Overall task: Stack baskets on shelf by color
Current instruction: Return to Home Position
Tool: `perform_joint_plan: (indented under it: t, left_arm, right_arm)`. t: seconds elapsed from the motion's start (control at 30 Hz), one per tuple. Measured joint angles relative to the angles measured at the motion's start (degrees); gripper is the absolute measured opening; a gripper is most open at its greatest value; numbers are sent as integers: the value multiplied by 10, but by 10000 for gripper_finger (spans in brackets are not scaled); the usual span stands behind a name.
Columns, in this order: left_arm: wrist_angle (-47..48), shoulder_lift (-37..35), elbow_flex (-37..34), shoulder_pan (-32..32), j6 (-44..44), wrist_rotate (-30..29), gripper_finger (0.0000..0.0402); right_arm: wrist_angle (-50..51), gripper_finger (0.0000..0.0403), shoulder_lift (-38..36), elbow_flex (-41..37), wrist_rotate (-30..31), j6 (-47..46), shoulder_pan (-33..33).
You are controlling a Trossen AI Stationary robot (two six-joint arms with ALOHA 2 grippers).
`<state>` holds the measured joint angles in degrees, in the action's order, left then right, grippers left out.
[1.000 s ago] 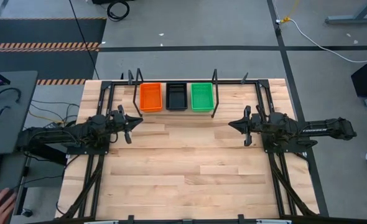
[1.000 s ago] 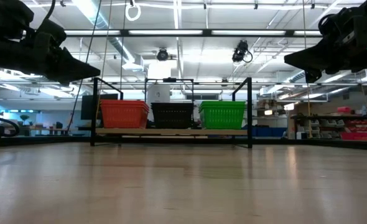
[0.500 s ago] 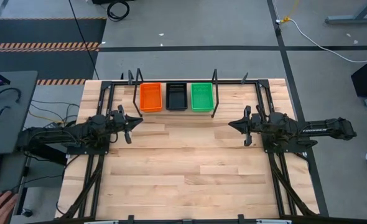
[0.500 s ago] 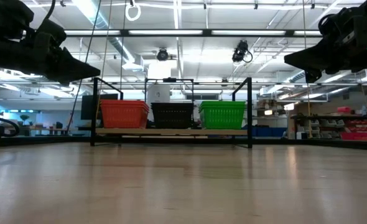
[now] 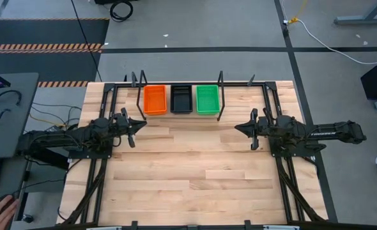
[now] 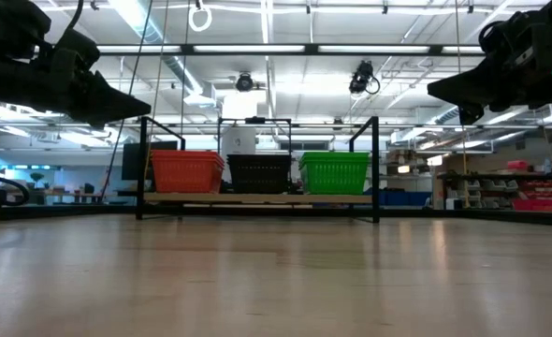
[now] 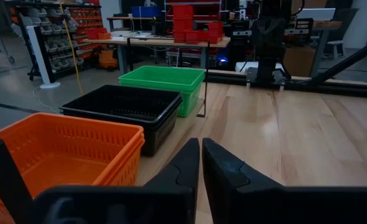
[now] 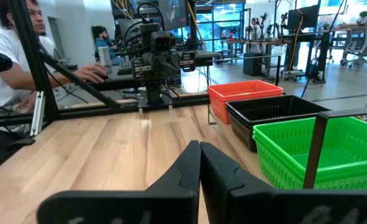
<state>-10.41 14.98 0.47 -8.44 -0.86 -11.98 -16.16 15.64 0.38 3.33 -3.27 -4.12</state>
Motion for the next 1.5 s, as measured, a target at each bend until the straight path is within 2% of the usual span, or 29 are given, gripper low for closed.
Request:
perform_joint_plan:
  t: [1.13, 1.5]
  left_arm:
    - [0, 0, 0, 0, 0, 0, 38]
    - [0, 0, 0, 0, 0, 0, 28]
  right_arm:
    - [0, 13, 0, 0, 0, 0, 0]
    - [0, 13, 0, 0, 0, 0, 0]
